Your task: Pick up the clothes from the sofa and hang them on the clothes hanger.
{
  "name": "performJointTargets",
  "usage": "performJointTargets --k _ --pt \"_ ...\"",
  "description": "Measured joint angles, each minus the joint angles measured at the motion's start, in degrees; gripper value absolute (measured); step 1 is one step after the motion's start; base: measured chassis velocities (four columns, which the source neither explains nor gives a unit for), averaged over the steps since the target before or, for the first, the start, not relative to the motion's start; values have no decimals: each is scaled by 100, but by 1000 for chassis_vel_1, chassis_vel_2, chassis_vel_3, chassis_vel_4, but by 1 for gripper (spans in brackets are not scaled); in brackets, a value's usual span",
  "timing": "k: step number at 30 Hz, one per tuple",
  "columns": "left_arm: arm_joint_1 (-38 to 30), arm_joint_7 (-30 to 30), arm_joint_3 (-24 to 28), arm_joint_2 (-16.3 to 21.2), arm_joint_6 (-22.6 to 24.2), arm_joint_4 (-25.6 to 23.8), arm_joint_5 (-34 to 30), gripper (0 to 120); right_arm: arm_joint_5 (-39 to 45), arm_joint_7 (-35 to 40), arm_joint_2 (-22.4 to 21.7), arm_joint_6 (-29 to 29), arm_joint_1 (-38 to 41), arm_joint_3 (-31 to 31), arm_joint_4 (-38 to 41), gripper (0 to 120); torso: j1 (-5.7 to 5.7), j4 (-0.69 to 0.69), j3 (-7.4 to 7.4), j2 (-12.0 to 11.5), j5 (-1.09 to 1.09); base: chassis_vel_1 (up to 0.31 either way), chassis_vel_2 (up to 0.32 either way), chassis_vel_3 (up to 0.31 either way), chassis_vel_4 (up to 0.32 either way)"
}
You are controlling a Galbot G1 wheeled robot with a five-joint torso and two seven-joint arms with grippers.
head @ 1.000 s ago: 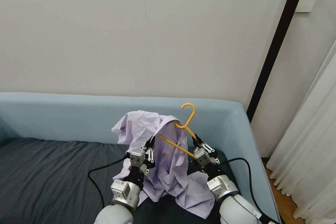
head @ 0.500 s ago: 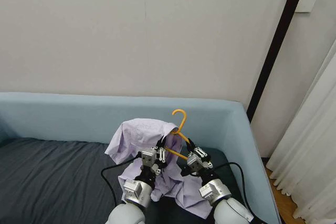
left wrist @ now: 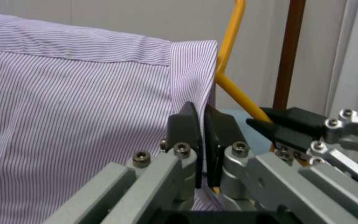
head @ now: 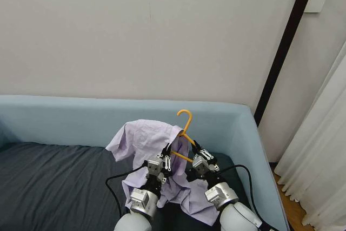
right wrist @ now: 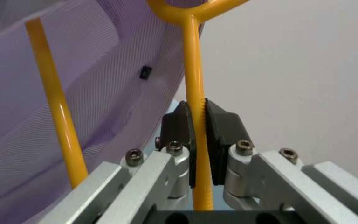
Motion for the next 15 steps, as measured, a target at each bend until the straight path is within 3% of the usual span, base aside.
performJointTargets --k 6,10,12,15 --pt "254 5 -118 447 2 -131 23 21 -11 11 4 88 9 116 -117 5 0 0 0 0 0 0 0 0 0" --pt "883 -183 -597 1570 -17 -448 -6 41 -251 0 49 298 48 256 -256 5 0 4 0 0 -2 0 0 0 0" --pt "974 -234 -697 1741 -25 -540 -59 44 -302 -5 62 330 58 270 -271 5 0 3 0 0 -1 0 0 0 0" --pt "1251 -344 -1170 2563 -33 -1160 -598 59 -494 -29 111 433 90 281 -357 5 0 3 0 0 -3 0 0 0 0"
